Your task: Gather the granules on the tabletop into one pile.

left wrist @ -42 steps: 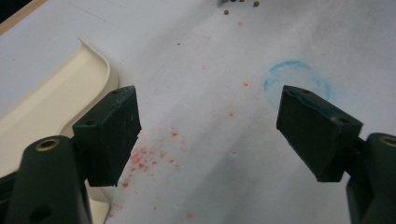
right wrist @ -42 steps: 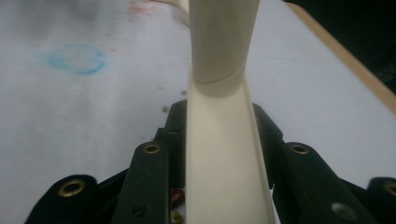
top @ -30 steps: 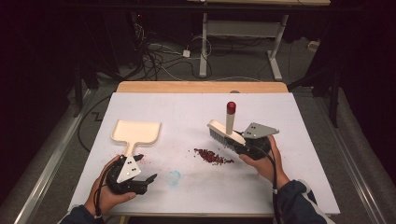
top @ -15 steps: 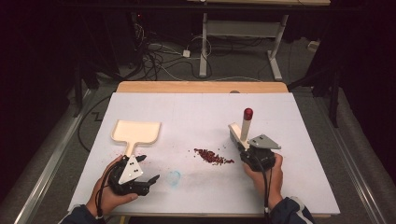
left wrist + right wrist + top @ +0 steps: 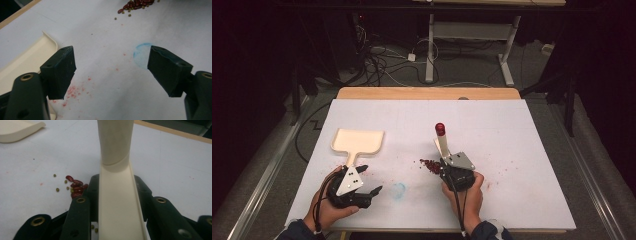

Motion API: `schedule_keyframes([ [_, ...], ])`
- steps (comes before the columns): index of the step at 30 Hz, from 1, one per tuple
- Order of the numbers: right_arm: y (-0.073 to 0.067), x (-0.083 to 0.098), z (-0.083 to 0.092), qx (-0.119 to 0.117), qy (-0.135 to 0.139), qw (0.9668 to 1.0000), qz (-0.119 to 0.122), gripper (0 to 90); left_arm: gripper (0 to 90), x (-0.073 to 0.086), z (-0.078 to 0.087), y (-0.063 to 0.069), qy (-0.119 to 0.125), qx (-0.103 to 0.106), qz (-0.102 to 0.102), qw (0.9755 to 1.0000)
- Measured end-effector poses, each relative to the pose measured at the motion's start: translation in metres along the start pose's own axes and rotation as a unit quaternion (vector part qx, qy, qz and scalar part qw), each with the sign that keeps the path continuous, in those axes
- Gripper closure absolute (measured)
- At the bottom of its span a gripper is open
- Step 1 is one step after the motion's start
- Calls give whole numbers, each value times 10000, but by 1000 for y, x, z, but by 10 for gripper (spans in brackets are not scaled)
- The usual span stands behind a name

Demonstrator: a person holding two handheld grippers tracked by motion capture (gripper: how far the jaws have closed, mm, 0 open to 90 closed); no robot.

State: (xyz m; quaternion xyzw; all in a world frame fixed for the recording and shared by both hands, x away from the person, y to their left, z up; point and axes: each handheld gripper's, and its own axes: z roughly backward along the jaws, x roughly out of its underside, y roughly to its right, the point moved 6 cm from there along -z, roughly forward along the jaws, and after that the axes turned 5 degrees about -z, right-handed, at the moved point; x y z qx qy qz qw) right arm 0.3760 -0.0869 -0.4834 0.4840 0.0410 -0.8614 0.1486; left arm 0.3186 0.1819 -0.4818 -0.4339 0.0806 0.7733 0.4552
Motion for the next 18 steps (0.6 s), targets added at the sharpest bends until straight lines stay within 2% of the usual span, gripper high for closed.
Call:
schedule_keyframes([
  [6, -16, -6, -5, -17, 40, 10000, -43, 667, 218, -1, 0, -2, 44, 15, -19, 10000],
  [14, -36, -14, -7, -154, 26, 9998, 109, 670, 218, -2, 1, -2, 64, 1, -46, 10000],
  [18, -33, -17, -8, -106, 56, 9998, 143, 671, 218, -2, 2, -2, 64, -3, -43, 10000],
])
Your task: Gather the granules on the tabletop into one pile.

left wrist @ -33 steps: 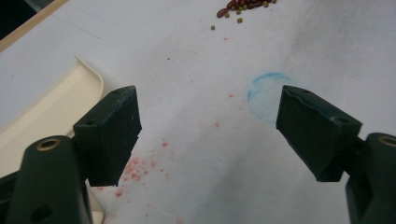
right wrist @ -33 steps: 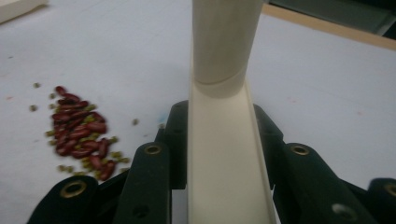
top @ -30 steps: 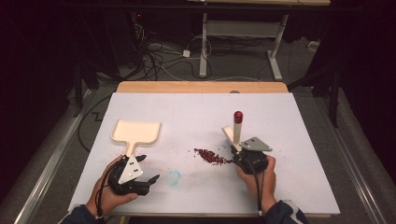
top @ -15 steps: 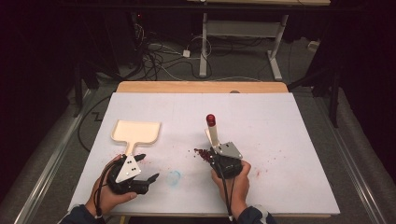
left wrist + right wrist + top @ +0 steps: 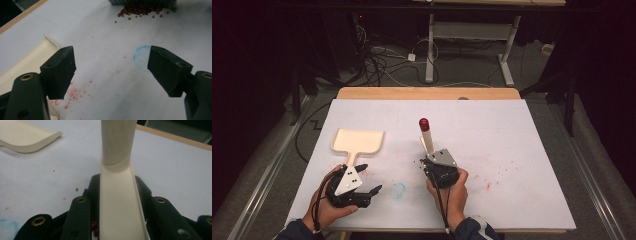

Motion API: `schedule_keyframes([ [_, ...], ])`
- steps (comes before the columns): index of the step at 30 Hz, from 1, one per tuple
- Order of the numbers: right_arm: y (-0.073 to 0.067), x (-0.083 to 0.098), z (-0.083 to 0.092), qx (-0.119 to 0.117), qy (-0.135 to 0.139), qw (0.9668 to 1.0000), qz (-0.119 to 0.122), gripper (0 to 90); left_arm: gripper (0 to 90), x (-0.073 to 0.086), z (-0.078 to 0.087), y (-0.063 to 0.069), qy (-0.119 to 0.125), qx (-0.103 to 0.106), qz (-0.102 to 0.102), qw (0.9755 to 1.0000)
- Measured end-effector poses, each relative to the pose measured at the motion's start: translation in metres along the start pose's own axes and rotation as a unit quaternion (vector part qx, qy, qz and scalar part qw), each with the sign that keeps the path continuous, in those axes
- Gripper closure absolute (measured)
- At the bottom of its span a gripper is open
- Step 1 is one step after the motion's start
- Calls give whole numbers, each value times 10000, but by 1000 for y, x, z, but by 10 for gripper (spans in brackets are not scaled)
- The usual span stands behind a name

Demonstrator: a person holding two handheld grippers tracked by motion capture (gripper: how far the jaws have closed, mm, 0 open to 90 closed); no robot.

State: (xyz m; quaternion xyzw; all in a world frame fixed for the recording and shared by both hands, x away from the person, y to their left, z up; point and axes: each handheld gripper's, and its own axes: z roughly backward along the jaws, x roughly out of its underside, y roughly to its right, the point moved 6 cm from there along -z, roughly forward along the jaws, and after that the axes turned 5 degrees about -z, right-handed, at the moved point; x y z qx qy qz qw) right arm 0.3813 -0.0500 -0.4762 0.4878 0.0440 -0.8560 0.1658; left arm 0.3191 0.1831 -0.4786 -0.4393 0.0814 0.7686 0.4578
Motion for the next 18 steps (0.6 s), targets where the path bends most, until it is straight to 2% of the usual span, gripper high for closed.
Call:
schedule_keyframes([
  [3, 12, -3, 2, -17, 54, 10000, -40, 673, 218, 1, 1, 0, -23, -28, 1, 10000],
  [5, 23, -4, 4, -99, 96, 9998, -162, 673, 218, 2, 1, -1, -37, -38, 3, 10000],
  [7, 33, -7, 8, -172, 150, 9997, -128, 673, 218, 2, 0, -1, -52, -52, 1, 10000],
  [10, 45, -13, 17, -540, 270, 9981, -110, 673, 218, 3, -1, -1, -95, -91, -29, 9999],
  [12, 51, -17, 26, -997, 407, 9942, -13, 673, 218, 4, -1, -1, -133, -70, -25, 9999],
  [13, 53, -19, 30, -1245, 451, 9911, 93, 673, 218, 4, -1, -1, -150, -82, -37, 9998],
  [15, 54, -19, 38, -1864, 474, 9808, 323, 673, 218, 5, -1, -2, -165, -93, -44, 9998],
  [16, 54, -17, 42, -2110, 462, 9750, 515, 673, 218, 5, -2, -2, -177, -119, -18, 9998],
  [18, 52, -11, 49, -2642, 442, 9601, 807, 672, 218, 5, -2, -3, -202, -151, -5, 9997],
])
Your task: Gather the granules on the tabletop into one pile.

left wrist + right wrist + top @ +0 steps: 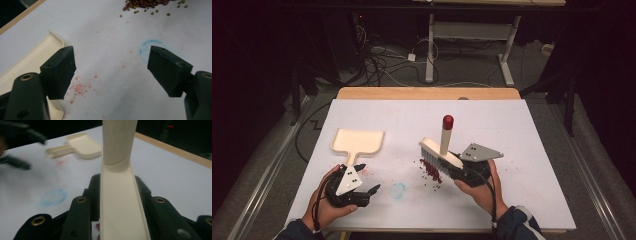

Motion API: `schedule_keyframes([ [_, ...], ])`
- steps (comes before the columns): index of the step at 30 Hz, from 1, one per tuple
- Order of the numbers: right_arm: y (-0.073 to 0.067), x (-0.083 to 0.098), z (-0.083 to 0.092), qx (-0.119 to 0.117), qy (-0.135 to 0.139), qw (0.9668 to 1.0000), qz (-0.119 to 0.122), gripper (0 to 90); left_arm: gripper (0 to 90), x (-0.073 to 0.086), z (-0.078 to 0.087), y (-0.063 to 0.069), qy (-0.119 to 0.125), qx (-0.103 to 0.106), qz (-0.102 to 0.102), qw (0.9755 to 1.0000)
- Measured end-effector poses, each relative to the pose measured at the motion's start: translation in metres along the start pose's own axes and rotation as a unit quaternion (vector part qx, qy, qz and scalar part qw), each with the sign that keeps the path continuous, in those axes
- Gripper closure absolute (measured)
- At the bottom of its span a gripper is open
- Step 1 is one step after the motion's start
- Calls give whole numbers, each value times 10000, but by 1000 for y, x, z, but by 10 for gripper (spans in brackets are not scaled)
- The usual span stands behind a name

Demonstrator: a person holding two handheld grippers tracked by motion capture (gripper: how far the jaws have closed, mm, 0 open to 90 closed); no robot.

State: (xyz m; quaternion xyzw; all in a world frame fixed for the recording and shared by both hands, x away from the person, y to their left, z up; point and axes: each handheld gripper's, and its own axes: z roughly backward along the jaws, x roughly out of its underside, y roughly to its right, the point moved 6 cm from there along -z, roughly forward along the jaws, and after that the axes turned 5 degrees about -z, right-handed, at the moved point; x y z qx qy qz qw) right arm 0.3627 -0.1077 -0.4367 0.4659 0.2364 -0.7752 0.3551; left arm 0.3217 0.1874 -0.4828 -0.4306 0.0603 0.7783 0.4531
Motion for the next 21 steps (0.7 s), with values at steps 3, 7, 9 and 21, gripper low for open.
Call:
schedule_keyframes([
  [3, -12, 10, 4, -601, -57, 9977, 304, 672, 218, -1, 2, 0, -3, -43, 33, 10000],
  [7, -29, 19, 7, -1355, -136, 9894, 496, 672, 218, 0, 6, -4, 28, -163, 77, 9998],
  [9, -34, 23, 5, -1583, -251, 9854, 574, 672, 218, 2, 8, -6, 40, -189, 128, 9997],
  [21, -19, 34, -26, -1908, -439, 9773, 809, 672, 218, 2, 8, -5, 69, -117, 46, 9999],
])
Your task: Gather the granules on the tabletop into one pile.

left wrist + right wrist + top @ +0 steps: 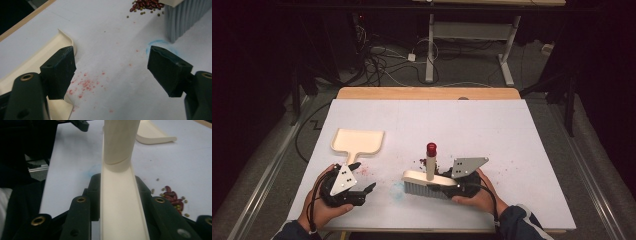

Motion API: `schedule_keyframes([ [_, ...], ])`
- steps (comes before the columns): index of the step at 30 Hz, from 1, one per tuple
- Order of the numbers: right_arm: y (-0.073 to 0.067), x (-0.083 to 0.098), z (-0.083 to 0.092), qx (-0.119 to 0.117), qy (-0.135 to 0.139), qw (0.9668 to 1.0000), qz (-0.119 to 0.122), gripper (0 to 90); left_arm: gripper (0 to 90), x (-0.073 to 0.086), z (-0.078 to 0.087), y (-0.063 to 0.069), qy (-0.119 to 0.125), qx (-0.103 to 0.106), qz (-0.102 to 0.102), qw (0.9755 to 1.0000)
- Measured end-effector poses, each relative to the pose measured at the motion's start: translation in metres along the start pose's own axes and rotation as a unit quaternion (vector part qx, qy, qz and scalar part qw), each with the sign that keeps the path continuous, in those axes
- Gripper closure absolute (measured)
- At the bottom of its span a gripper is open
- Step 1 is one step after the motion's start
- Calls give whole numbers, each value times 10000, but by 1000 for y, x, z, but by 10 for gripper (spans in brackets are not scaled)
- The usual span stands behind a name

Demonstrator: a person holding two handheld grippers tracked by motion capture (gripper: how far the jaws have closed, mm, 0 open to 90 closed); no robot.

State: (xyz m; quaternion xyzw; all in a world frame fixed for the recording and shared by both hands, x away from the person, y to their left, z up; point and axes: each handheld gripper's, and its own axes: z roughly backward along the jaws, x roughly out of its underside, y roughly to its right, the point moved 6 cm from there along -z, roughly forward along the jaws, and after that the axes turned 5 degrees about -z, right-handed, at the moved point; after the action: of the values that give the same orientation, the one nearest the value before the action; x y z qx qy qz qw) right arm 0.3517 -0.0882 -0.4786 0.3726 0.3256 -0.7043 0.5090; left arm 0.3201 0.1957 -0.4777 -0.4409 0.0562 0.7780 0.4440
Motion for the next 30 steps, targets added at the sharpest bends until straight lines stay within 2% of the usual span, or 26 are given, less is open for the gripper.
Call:
schedule_keyframes([
  [5, 23, -5, -7, -30, 79, 9999, 120, 672, 218, -1, -3, 2, -15, 38, -14, 10000],
  [9, 37, -11, -13, -19, 226, 9997, 83, 673, 218, -1, -4, 2, -34, 71, -8, 10000],
  [10, 38, -12, -14, -65, 258, 9996, 41, 674, 218, -1, -5, 2, -38, 74, -3, 10000],
  [15, 40, -17, -13, 103, 308, 9994, 90, 673, 218, -1, -5, 3, -52, 84, -15, 9999],
  [18, 38, -25, -2, 238, 429, 9988, 51, 673, 218, 0, -4, 2, -36, 54, -8, 10000],
  [19, 38, -28, 3, 385, 452, 9982, 38, 673, 218, 0, -3, 2, -32, 39, -7, 10000],
  [24, 33, -40, 36, 779, 563, 9953, -93, 673, 218, 0, 0, 0, -16, -15, 16, 10000],
  [30, 26, -36, 80, 1176, 567, 9910, -285, 672, 218, 1, 3, -2, -22, -114, -2, 9999],
])
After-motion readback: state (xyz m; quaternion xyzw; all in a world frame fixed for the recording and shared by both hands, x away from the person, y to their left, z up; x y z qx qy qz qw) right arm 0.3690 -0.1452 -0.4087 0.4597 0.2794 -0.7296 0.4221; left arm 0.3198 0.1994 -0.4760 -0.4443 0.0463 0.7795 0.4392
